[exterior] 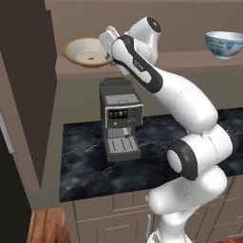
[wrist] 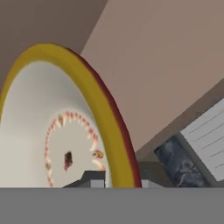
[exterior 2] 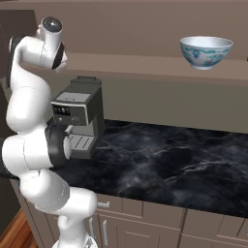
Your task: Move the bowls from the cabinet to the plates on the dining table.
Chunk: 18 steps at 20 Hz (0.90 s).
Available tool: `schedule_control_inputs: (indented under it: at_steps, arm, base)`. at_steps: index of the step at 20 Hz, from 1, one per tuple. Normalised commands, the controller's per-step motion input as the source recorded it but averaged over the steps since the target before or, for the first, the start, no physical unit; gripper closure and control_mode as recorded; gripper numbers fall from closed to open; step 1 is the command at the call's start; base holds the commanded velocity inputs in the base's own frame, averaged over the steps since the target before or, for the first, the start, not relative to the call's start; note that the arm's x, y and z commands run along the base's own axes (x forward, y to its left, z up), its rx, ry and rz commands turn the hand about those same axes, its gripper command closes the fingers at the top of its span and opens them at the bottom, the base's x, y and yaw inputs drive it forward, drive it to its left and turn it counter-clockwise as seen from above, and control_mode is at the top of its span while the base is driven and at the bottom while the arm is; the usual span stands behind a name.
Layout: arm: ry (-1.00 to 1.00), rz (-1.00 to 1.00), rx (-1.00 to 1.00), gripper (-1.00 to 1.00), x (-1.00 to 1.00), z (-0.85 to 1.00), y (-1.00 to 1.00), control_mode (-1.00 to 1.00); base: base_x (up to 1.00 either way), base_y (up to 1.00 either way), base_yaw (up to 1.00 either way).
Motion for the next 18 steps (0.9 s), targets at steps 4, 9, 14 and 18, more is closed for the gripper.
schedule_control_inputs:
  at_steps: [4, 9, 14, 18]
  arm:
    - [-0.03, 0.0, 0.09, 1.0, -0.62, 0.27, -0.29, -1.0]
    - [0.02, 0.0, 0.1, 1.0, -0.59, 0.31, -0.44, -1.0]
    - [0.06, 0.0, 0.07, 1.0, -0.54, 0.23, -0.44, -1.0]
    - [0.08, 0.0, 0.06, 1.0, -0.52, 0.2, -0.42, -1.0]
  base:
    - [0.0, 0.0, 0.0]
    - [0.0, 0.0, 0.0]
    - [0.0, 0.0, 0.0]
    - [0.0, 0.0, 0.0]
